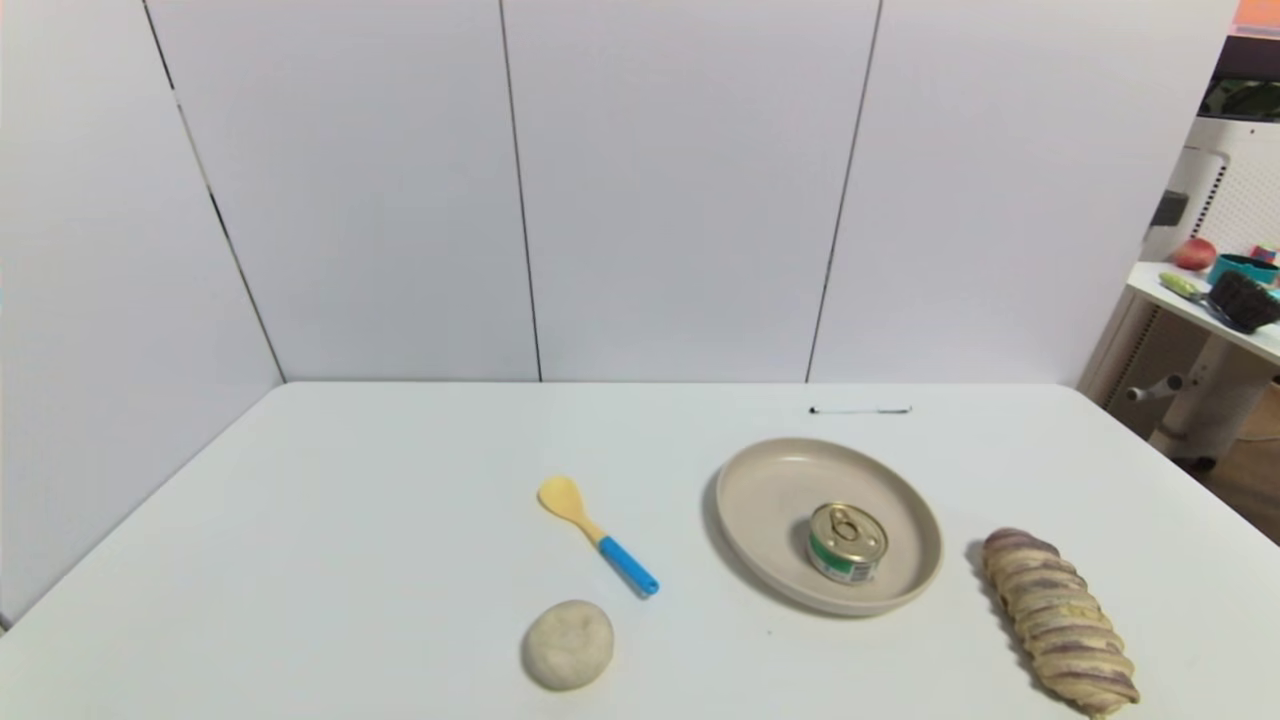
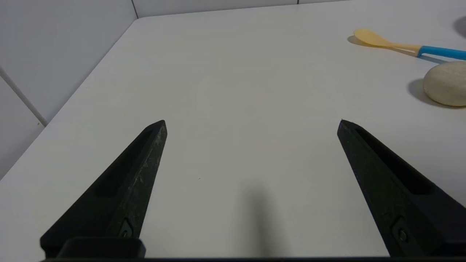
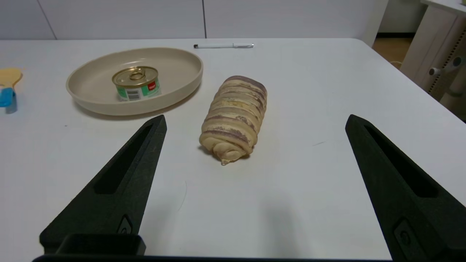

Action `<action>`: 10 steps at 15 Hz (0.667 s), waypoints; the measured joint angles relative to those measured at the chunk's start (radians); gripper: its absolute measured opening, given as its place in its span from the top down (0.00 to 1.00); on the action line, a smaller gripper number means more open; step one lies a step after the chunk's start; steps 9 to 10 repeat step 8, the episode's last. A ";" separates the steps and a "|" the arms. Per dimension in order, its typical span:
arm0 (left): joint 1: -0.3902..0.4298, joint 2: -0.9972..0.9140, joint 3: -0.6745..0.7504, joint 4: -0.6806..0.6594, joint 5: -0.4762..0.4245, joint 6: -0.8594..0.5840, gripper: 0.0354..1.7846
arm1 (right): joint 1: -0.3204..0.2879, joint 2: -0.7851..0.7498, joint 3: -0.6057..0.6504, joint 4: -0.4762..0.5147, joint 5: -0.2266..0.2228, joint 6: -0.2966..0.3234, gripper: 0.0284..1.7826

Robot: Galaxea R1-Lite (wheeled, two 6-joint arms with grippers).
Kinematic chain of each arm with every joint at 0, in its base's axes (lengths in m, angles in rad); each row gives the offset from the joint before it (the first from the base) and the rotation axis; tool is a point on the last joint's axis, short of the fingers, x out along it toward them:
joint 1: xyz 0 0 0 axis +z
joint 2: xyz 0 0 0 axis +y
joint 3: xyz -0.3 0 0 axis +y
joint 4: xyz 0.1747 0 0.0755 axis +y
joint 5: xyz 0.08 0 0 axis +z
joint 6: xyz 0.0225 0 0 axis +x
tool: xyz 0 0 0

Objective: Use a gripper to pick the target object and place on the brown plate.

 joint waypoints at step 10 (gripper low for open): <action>0.000 0.000 0.000 0.000 0.000 0.000 0.06 | 0.000 -0.006 0.001 0.004 0.007 -0.068 0.05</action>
